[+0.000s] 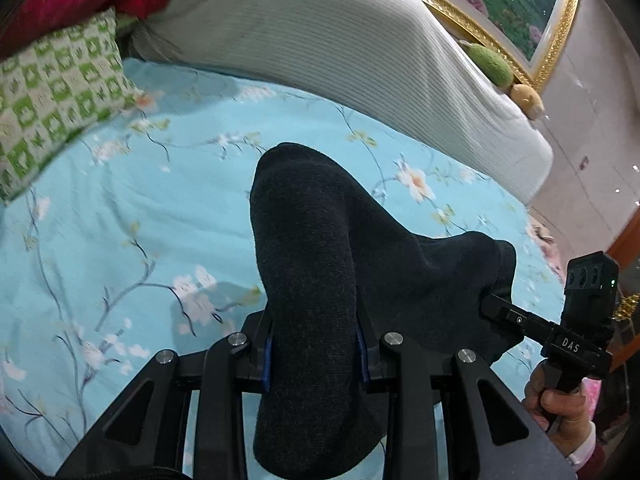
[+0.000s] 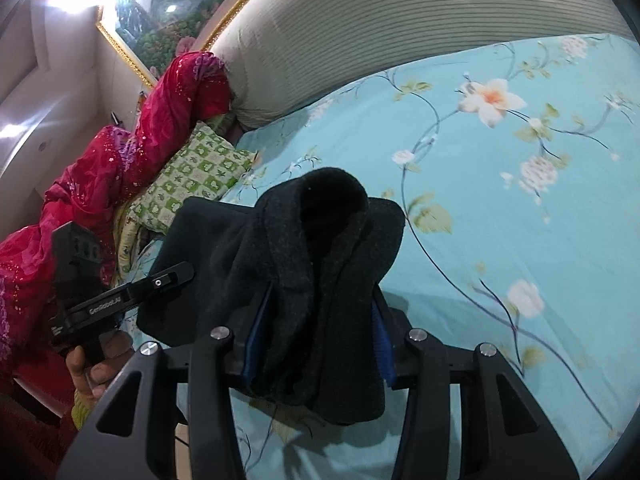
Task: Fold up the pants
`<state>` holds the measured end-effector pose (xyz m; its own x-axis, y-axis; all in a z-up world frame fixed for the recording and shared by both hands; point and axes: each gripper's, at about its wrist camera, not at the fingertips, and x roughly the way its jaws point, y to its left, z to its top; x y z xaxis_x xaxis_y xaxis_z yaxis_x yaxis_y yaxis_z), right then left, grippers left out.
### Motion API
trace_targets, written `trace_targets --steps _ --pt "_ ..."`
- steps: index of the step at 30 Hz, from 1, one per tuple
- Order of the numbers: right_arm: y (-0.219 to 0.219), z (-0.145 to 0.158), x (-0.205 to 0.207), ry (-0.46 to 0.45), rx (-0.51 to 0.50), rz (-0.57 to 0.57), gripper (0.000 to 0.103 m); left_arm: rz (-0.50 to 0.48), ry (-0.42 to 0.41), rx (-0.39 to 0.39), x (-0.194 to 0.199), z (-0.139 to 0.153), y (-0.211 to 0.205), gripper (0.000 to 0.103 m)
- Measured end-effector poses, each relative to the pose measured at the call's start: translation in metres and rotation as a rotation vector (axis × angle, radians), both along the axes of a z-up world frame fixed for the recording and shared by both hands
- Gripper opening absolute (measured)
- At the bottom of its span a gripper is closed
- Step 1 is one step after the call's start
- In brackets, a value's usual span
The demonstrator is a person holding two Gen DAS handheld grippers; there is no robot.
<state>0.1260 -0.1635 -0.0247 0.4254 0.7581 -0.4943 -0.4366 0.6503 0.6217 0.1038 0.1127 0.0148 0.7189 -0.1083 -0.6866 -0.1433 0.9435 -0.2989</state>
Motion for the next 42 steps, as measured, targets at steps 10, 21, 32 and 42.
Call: trace_targets --steps 10,21,32,42 --pt "0.021 0.008 0.024 -0.039 -0.015 0.029 0.047 0.088 -0.003 0.066 0.007 0.006 -0.001 0.030" --pt "0.041 0.005 0.043 -0.047 -0.030 0.051 0.047 0.139 -0.002 0.121 0.015 0.003 0.006 0.030" --pt "0.060 -0.005 0.060 -0.031 -0.043 0.081 0.047 0.173 0.023 0.119 0.023 -0.012 0.025 0.030" --pt "0.073 -0.023 0.067 0.000 -0.087 0.108 0.047 0.184 0.067 0.097 0.028 -0.038 0.037 0.030"
